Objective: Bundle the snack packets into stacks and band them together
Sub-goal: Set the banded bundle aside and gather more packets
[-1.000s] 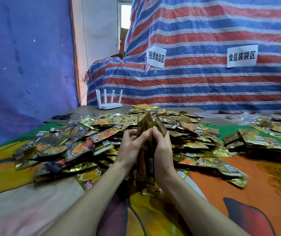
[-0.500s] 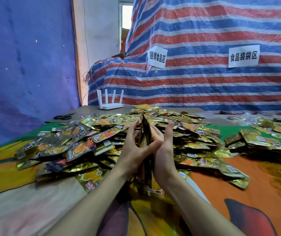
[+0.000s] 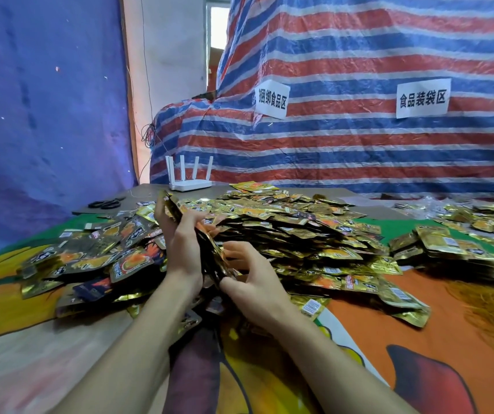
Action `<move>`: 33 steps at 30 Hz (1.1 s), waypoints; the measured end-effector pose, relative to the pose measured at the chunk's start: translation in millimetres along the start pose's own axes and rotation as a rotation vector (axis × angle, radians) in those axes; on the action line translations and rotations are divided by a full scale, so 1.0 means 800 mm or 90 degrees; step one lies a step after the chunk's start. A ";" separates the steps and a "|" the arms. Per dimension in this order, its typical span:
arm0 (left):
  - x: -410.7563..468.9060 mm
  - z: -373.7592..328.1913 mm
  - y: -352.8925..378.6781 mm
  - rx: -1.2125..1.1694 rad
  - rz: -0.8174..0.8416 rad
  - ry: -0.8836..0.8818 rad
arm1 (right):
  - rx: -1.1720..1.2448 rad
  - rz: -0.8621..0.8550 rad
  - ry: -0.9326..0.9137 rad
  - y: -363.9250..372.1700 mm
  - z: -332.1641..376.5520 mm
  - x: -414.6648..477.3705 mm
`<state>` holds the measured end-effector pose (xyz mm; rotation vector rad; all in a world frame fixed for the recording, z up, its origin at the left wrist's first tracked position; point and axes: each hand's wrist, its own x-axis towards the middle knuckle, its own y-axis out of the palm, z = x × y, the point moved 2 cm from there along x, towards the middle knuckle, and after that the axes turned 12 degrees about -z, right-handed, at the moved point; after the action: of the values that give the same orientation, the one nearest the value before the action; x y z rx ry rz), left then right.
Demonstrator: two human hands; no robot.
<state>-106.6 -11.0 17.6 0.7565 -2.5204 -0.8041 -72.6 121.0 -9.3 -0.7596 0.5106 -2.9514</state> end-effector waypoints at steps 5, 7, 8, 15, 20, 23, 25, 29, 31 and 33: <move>0.015 -0.007 -0.010 -0.076 -0.130 0.004 | -0.083 -0.102 -0.028 -0.009 -0.006 0.002; 0.018 -0.010 -0.015 -0.098 -0.175 0.020 | -0.098 -0.131 -0.044 -0.010 -0.007 0.003; 0.018 -0.012 -0.016 -0.103 -0.183 0.030 | -0.098 -0.155 -0.050 -0.011 -0.007 0.004; 0.001 -0.005 -0.006 0.060 -0.103 0.252 | -0.044 -0.211 -0.061 -0.011 -0.012 0.009; -0.008 0.011 -0.002 0.084 -0.044 0.212 | 0.034 -0.210 -0.066 -0.010 -0.013 0.011; -0.009 0.018 0.001 0.069 -0.007 0.148 | 0.065 -0.174 -0.077 -0.005 -0.011 0.010; -0.006 0.019 0.001 0.063 -0.017 0.093 | 0.067 -0.168 -0.058 -0.004 -0.011 0.011; 0.010 0.002 -0.007 -0.002 -0.124 0.108 | -0.019 -0.060 -0.041 -0.007 -0.013 0.010; 0.010 -0.012 -0.011 -0.041 -0.172 0.171 | -0.109 0.047 -0.084 -0.003 -0.014 0.006; 0.009 -0.024 -0.015 -0.038 -0.186 0.221 | -0.194 0.089 -0.114 0.003 -0.015 0.003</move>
<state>-98.1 -31.6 25.8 1.1533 -2.0986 -0.7596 -80.7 122.0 -18.4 -0.9587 0.9683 -2.6763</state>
